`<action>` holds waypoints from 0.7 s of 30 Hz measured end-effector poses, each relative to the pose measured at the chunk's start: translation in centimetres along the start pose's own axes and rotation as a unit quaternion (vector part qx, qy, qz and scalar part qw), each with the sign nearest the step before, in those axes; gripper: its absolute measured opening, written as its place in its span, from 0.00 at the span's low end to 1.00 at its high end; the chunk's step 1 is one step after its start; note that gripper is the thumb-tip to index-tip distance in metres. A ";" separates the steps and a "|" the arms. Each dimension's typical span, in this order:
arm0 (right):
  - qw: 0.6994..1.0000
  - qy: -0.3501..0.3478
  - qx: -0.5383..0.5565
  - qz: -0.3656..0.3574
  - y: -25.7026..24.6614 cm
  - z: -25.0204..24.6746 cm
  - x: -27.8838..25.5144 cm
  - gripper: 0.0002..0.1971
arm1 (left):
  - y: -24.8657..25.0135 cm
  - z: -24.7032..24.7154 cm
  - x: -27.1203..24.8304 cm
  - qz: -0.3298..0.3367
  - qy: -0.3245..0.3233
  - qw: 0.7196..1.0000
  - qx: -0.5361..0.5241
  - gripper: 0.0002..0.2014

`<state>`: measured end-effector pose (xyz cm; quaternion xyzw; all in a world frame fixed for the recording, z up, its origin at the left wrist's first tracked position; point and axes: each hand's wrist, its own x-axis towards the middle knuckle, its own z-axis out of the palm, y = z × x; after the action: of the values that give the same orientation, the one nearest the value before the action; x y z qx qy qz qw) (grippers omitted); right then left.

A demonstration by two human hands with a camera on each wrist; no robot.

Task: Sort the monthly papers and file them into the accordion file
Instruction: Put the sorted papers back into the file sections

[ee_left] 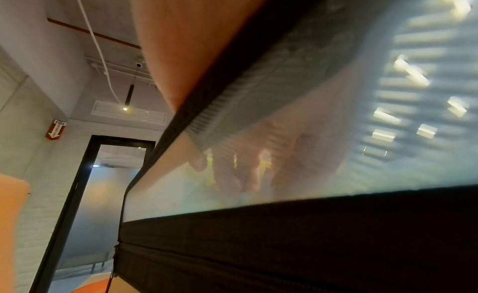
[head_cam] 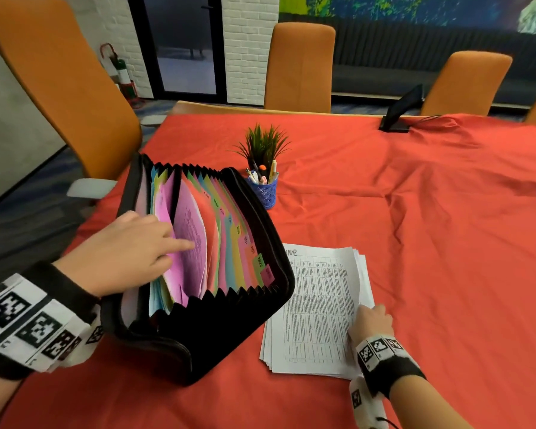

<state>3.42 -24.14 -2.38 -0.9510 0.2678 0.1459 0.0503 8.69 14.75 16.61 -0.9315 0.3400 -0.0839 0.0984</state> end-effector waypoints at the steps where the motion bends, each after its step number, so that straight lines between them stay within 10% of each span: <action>1: 1.000 0.017 -0.014 0.003 -0.1 0.0 -0.2 0.13 | -0.1 -0.1 -0.1 0.003 -0.009 1.000 -0.009 0.20; 8: 0.995 0.085 -0.031 -0.030 -0.4 0.0 -1.3 0.15 | -0.4 -0.8 0.1 -0.005 -0.062 0.996 -0.065 0.20; 13: 0.983 0.074 0.167 -0.008 0.7 -1.0 -1.0 0.15 | 0.1 -1.0 0.4 -0.023 -0.090 0.996 -0.001 0.37; 21: 0.982 0.083 0.166 0.034 3.7 -1.6 0.1 0.10 | -0.6 -0.6 -0.1 -0.043 -0.070 0.994 -0.067 0.30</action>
<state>1.91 -27.59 -0.99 -0.9285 0.3239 0.0215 0.1804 8.88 15.19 17.31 -0.9533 0.2968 0.0003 0.0561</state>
